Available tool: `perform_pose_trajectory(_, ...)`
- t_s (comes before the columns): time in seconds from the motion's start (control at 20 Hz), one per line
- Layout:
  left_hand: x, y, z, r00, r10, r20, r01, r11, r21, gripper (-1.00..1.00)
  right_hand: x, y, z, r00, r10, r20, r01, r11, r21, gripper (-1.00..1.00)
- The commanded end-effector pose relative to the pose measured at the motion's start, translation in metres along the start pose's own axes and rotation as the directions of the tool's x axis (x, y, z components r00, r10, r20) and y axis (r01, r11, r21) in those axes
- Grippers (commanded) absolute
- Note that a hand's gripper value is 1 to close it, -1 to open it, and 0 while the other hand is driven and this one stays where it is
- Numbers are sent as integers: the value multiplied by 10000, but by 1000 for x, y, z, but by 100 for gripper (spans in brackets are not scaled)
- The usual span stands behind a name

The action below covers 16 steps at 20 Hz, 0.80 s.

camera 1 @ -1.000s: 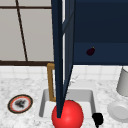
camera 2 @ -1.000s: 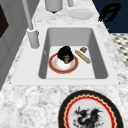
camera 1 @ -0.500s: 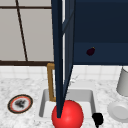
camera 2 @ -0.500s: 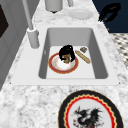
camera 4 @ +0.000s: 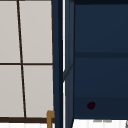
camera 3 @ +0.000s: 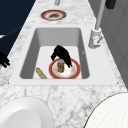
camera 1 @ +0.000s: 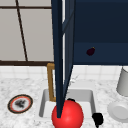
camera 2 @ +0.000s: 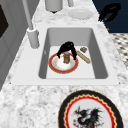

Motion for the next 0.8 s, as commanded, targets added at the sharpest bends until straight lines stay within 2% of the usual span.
perform_pose_trajectory(0.0,7,10,14,9989,-277,-391,282,9995,118,-100,0,0,0,10000,0,0,0,10000,0,0)
perform_pose_trajectory(0.2,15,16,20,9991,-326,-278,325,9995,-34,-100,0,0,0,10000,0,0,0,10000,0,0)
perform_pose_trajectory(0.25,17,18,21,9988,-475,-135,476,9988,87,-100,0,0,0,10000,0,0,0,10000,0,0)
perform_pose_trajectory(0.35,20,20,27,9986,-513,-100,515,9986,151,-100,0,0,0,10000,0,0,0,10000,0,0)
perform_pose_trajectory(0.45,23,23,32,9988,-467,-151,469,9987,199,-100,0,0,0,10000,0,0,0,10000,0,0)
perform_pose_trajectory(0.6,30,26,44,9990,-94,-429,108,9994,343,-100,0,0,0,10000,0,0,0,10000,0,0)
perform_pose_trajectory(0.75,38,28,55,9986,0,-535,26,9988,486,-100,0,0,0,10000,0,0,0,10000,0,0)
